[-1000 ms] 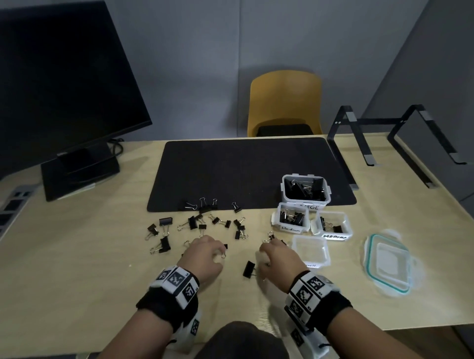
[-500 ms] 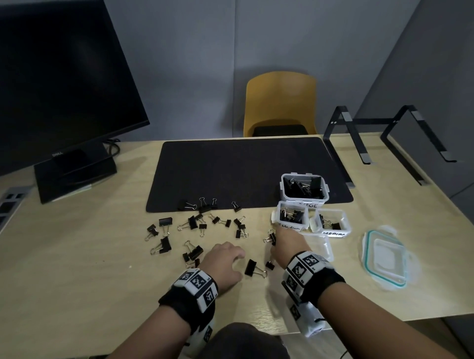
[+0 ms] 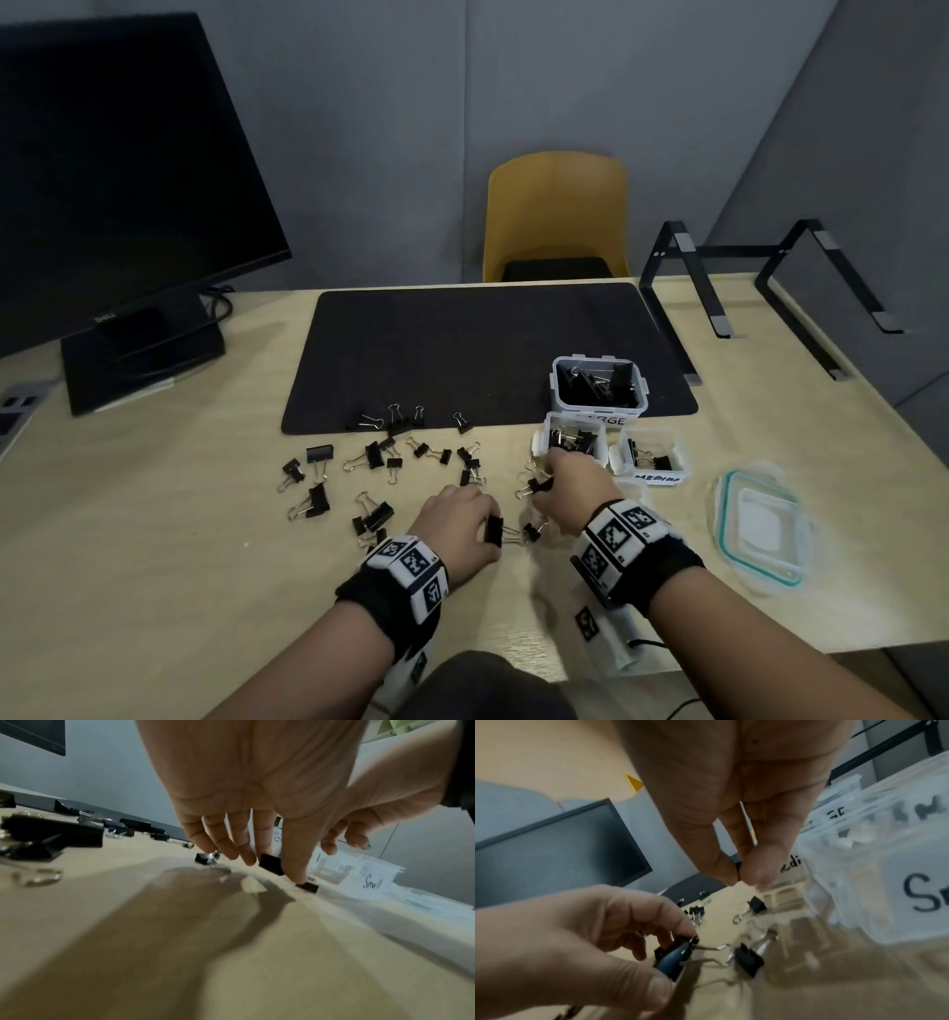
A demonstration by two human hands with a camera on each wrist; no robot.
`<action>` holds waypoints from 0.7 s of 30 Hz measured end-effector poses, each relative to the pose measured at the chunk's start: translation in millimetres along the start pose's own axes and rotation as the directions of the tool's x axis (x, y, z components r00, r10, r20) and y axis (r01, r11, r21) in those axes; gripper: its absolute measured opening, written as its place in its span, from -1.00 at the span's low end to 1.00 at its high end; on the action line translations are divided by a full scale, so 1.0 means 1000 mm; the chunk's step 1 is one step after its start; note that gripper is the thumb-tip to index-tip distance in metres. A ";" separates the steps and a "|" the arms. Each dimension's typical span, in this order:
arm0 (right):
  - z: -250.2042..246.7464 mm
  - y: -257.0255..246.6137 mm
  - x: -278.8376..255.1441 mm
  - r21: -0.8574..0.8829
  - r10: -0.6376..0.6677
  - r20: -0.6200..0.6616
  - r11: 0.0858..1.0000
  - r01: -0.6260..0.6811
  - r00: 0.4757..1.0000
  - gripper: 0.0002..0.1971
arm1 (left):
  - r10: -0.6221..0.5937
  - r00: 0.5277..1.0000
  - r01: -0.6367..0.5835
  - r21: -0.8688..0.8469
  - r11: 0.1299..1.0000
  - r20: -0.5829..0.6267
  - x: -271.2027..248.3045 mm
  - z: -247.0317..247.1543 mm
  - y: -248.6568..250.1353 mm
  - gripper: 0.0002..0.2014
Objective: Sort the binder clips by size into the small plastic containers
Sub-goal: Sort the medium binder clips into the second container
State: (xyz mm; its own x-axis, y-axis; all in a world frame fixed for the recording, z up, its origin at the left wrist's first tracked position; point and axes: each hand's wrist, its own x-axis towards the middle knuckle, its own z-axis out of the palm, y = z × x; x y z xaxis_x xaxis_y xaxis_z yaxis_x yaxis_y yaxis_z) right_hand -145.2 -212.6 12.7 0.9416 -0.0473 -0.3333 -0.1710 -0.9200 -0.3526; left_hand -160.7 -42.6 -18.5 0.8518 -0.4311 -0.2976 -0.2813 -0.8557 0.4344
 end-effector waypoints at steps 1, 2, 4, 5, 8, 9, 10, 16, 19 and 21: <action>-0.004 0.002 -0.001 0.021 -0.003 -0.001 1.000 0.003 1.000 -0.77 | -0.005 1.000 0.005 -0.028 1.000 -0.022 0.000 -0.002 0.001 -0.60; -0.010 0.005 -0.003 0.044 -0.004 -0.012 0.999 0.005 1.000 -0.82 | -0.012 0.999 0.009 -0.063 0.998 -0.046 0.000 -0.004 0.005 -0.61; -0.022 0.015 -0.005 0.073 -0.010 -0.050 0.997 0.014 0.999 -0.86 | -0.036 0.995 0.023 -0.141 0.990 -0.089 0.002 -0.010 0.014 -0.62; -0.029 0.021 -0.006 0.075 -0.011 -0.071 0.997 0.016 0.997 -0.88 | -0.040 0.994 0.022 -0.171 0.985 -0.100 0.003 -0.014 0.019 -0.62; -0.050 0.043 -0.007 0.080 0.014 -0.115 0.997 -0.005 0.993 -0.90 | -0.012 0.996 -0.007 -0.200 0.980 -0.093 0.015 -0.023 0.035 -0.64; -0.057 0.052 -0.006 0.079 0.028 -0.123 0.997 -0.018 0.992 -0.90 | -0.006 0.996 -0.012 -0.201 0.979 -0.085 0.019 -0.026 0.041 -0.64; -0.063 0.061 -0.004 0.073 0.042 -0.127 0.997 -0.032 0.991 -0.90 | 0.001 0.997 -0.017 -0.200 0.980 -0.078 0.024 -0.028 0.047 -0.64; -0.085 0.113 0.012 -0.075 0.021 -0.093 0.997 -0.028 0.995 -0.85 | 0.043 0.995 -0.060 -0.184 0.981 -0.093 0.049 -0.037 0.083 -0.59; -0.087 0.130 0.019 -0.139 -0.044 -0.056 0.990 0.036 0.997 -0.78 | 0.055 0.992 -0.074 -0.176 0.982 -0.110 0.060 -0.035 0.097 -0.60; -0.086 0.138 0.023 -0.142 -0.088 -0.040 0.987 0.081 0.995 -0.78 | 0.054 0.991 -0.072 -0.156 0.985 -0.122 0.069 -0.032 0.105 -0.60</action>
State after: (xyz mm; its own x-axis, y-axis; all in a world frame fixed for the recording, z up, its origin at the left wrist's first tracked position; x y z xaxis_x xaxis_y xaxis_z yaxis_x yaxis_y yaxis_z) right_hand -122.4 -374.0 31.5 0.9637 0.0182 -0.2663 -0.0511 -0.9667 -0.2507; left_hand -117.2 -152.9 34.1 0.8831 -0.4382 -0.1678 -0.2700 -0.7671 0.5820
